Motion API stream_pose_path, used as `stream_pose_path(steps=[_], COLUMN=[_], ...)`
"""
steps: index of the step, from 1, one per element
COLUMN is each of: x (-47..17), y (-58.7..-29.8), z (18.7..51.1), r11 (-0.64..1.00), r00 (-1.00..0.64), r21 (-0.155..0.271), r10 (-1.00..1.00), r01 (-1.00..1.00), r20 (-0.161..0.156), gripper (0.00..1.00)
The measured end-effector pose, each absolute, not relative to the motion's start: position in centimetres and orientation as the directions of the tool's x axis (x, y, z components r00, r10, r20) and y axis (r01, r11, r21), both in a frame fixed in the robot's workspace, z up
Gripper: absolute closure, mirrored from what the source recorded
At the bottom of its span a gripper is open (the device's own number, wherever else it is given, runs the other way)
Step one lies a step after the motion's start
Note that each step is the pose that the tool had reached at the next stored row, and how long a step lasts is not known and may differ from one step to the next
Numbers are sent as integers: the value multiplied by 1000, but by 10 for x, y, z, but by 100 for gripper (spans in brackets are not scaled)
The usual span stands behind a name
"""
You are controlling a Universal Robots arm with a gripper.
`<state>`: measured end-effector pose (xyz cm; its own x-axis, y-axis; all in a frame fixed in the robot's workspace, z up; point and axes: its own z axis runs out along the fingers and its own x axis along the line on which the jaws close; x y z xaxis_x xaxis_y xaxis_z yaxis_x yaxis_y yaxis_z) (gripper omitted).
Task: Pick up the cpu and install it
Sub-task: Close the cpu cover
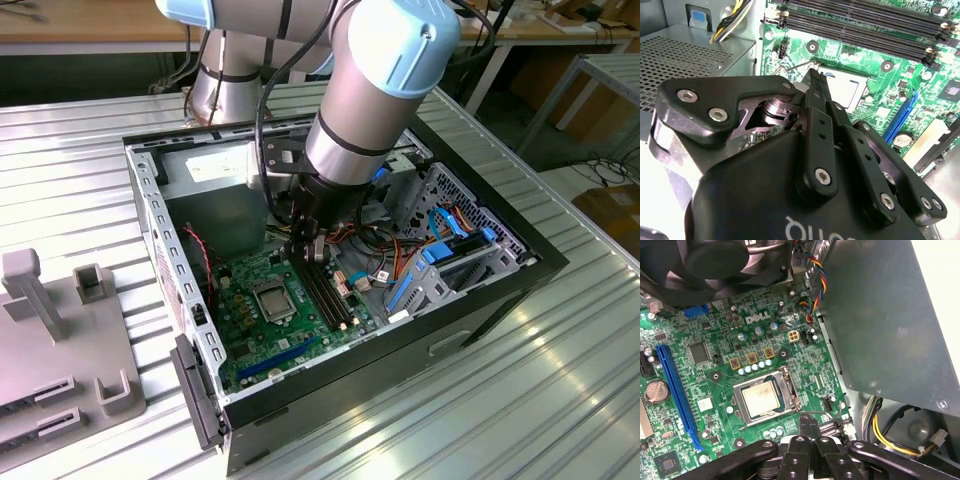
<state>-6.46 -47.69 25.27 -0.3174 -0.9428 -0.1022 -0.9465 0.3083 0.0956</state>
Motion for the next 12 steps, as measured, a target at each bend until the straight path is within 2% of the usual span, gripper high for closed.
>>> stream_pose_path(steps=[12], x=[-45], y=[-476], z=[253], r11=[308], r00=[-317], r21=[96], r10=[-943], r01=[-946], r20=[-102], gripper=[89])
